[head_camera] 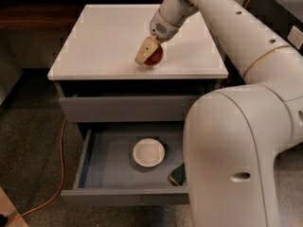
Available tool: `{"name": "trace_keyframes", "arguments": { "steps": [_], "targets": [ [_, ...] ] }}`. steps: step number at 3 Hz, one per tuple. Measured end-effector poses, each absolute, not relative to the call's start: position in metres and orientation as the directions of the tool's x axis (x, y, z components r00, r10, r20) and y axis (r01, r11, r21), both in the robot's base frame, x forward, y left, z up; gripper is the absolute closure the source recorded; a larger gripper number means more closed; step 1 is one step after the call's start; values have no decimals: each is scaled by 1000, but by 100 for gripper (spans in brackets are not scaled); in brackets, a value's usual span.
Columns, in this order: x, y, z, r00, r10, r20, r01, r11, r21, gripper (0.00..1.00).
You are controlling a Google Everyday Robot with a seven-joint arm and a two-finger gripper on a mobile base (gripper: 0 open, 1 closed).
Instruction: Pick apple from middle drawer and place on counter
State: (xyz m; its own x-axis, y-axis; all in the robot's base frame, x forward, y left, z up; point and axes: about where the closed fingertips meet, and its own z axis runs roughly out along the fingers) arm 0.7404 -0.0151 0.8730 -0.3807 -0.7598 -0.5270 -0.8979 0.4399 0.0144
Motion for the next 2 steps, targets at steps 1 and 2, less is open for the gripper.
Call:
{"name": "trace_keyframes", "arguments": {
  "steps": [1,2],
  "targets": [
    [750,-15,862,-384,-765,-517,-901,432,30,34],
    [755,-13,857,-372,-773,-514,-909,415,34,11]
  ]
}}
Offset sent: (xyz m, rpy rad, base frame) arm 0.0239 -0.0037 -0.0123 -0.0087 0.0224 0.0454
